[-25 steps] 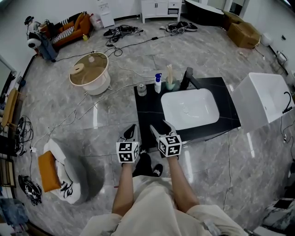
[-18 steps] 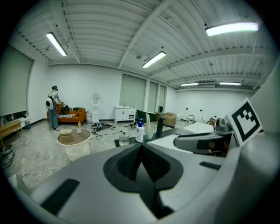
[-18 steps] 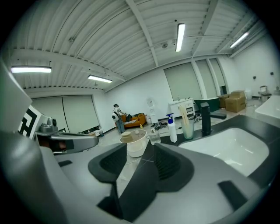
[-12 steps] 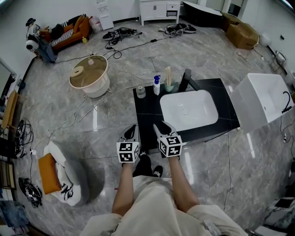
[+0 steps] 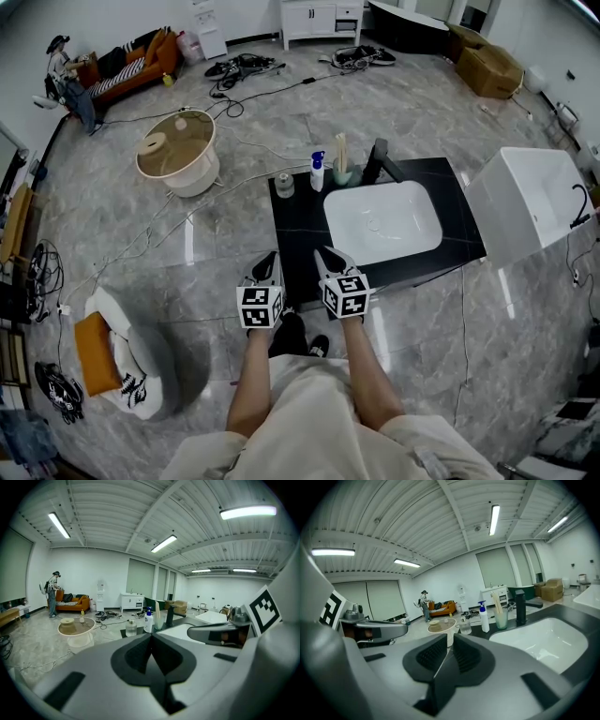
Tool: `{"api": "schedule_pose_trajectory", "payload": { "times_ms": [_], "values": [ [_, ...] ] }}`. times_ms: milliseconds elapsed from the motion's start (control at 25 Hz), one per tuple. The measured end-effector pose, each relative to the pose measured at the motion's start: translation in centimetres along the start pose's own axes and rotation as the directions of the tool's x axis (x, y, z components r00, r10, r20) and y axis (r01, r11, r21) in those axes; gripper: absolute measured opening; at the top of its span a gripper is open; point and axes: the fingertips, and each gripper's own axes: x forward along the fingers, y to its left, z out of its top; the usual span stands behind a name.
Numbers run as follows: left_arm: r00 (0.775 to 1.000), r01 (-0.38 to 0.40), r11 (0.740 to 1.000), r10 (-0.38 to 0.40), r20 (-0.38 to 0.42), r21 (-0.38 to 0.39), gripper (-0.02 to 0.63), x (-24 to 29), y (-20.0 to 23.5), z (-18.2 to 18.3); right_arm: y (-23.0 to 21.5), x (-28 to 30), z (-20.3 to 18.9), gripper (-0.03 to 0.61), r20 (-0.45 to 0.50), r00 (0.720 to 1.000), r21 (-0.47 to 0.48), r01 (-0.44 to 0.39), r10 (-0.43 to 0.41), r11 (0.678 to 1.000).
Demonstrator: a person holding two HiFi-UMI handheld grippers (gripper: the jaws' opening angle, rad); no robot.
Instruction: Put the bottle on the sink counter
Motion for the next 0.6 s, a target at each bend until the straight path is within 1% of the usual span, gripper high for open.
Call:
{"api": "schedule_pose_trajectory", "payload": {
  "times_ms": [160,360,600],
  "values": [
    [1.0,0.008,1.0,-0.008,-0.003,-0.009,0.006,0.3,-0.3,-0.4,-0.2,-0.3,-0.3,0.021,-0.01,1.0,-0.018,0.002,-0.002,1.0],
    [1.0,0.023,1.0,-0.023,0.005,-0.004,0.006,0.6,-0.9,0.2,0.5,-0.4,-1.0,0.005,-0.05,0.998,-0.031,-0.029,0.028,0.999],
    [1.0,0.025,1.0,-0.025,-0.006,0.008,0.006,0.2,-0.9,-0.1,0.2,-0.6,-1.5,0.005,-0.059,0.998,-0.026,-0.008,0.006,1.0]
  ]
}}
